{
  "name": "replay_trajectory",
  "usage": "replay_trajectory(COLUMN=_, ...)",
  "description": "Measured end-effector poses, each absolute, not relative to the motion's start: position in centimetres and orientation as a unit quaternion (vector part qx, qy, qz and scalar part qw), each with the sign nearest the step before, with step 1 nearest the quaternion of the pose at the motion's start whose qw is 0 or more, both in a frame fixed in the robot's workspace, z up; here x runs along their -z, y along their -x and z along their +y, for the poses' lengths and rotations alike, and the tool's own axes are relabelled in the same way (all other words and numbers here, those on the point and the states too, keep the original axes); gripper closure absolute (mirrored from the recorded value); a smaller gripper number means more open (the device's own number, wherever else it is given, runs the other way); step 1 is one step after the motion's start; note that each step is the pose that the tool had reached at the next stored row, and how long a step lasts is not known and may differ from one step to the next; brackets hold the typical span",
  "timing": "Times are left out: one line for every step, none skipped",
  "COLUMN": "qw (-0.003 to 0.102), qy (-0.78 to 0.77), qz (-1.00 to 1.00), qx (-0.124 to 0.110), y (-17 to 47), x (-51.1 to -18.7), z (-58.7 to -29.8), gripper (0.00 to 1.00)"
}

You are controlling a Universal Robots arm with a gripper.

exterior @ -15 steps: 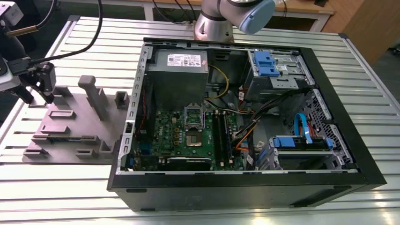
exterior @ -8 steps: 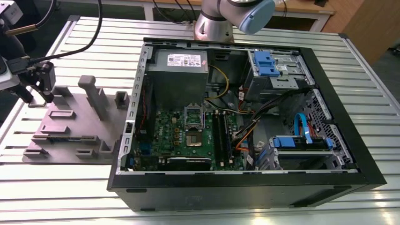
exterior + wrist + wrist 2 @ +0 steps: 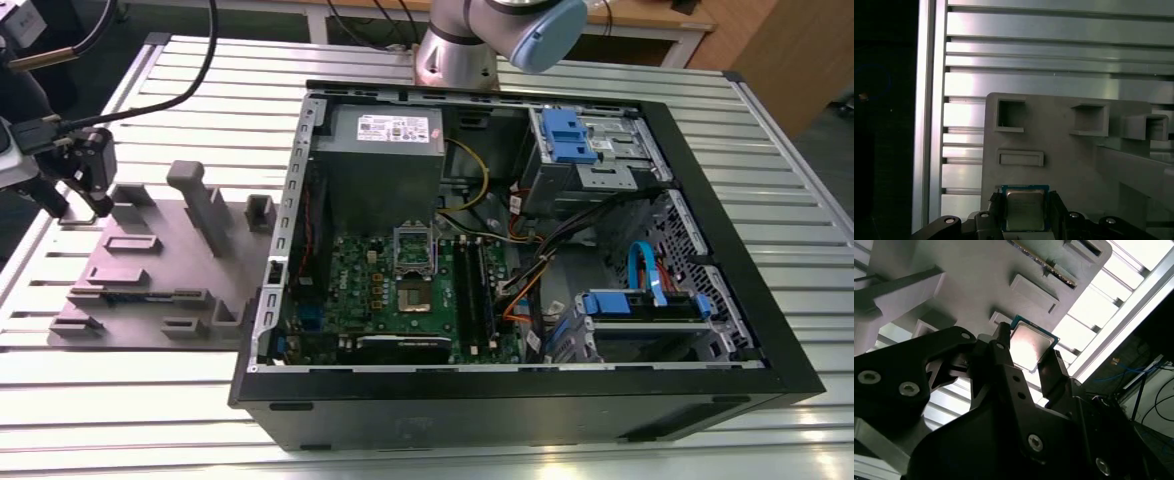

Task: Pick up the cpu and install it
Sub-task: 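Pick up the cpu and move it towards the insertion slot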

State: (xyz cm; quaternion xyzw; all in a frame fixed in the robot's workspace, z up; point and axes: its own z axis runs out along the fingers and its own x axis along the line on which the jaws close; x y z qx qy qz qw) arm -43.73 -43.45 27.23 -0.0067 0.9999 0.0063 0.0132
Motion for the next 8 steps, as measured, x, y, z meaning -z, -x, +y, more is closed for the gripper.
replay_trajectory(qw=0.013, qy=0.007, qz=1.0, qx=-0.006, y=43.7, x=-27.2, z=-43.4, gripper=0.53)
replay_trajectory(qw=0.013, qy=0.007, qz=1.0, qx=-0.006, y=43.7, x=-27.2, z=-43.4, gripper=0.53)
replay_trajectory(qw=0.013, qy=0.007, qz=1.0, qx=-0.006, y=43.7, x=-27.2, z=-43.4, gripper=0.53)
replay_trajectory(qw=0.013, qy=0.007, qz=1.0, qx=-0.006, y=43.7, x=-27.4, z=-43.4, gripper=0.53)
replay_trajectory(qw=0.013, qy=0.007, qz=1.0, qx=-0.006, y=43.7, x=-27.5, z=-43.4, gripper=0.53)
replay_trajectory(qw=0.013, qy=0.007, qz=1.0, qx=-0.006, y=43.7, x=-27.8, z=-43.4, gripper=0.53)
replay_trajectory(qw=0.013, qy=0.007, qz=1.0, qx=-0.006, y=43.7, x=-28.0, z=-43.4, gripper=0.53)
replay_trajectory(qw=0.013, qy=0.007, qz=1.0, qx=-0.006, y=43.7, x=-28.2, z=-43.4, gripper=0.53)
